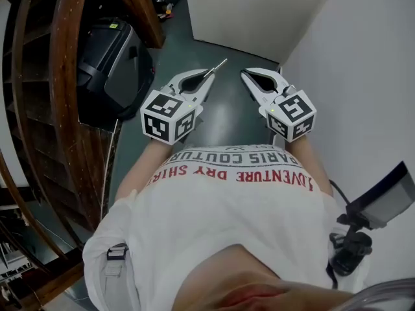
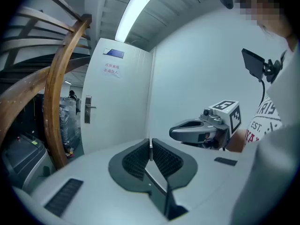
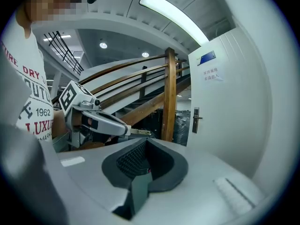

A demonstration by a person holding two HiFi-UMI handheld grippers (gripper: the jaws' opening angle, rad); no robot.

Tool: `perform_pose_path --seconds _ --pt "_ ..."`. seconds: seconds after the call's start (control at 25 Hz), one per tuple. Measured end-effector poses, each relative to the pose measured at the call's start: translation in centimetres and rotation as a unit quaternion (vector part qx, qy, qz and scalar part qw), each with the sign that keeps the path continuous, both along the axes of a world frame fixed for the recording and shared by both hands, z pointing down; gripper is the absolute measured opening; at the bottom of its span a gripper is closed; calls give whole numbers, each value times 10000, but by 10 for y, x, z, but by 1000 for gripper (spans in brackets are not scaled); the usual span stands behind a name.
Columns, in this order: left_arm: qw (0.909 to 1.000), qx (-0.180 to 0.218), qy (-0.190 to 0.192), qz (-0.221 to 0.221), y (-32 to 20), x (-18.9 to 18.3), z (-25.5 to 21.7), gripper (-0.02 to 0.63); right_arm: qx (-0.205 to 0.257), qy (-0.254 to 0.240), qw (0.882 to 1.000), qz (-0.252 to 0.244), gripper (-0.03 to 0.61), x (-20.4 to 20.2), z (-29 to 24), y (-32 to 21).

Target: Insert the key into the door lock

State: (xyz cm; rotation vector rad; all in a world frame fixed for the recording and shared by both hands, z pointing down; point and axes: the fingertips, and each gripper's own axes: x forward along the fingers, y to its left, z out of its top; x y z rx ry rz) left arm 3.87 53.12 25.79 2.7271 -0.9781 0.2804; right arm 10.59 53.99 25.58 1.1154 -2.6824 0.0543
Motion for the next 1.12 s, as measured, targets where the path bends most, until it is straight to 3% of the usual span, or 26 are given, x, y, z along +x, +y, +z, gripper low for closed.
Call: perform_pose_path --seconds 0.28,0.56,0.8,1.12 --pt "9999 50 -80 37 -3 21 3 23 25 -55 10000 65 3 23 9 -5" --pt "9998 -139 -62 -124 -49 8 26 23 -129 -67 9999 80 3 21 35 -47" --pt "9996 -294 -13 22 -154 -3 55 23 -321 16 9992 243 3 10 66 -148" --pt "9984 -418 -37 376 -357 -3 82 23 -519 -62 9966 639 3 9 95 -343"
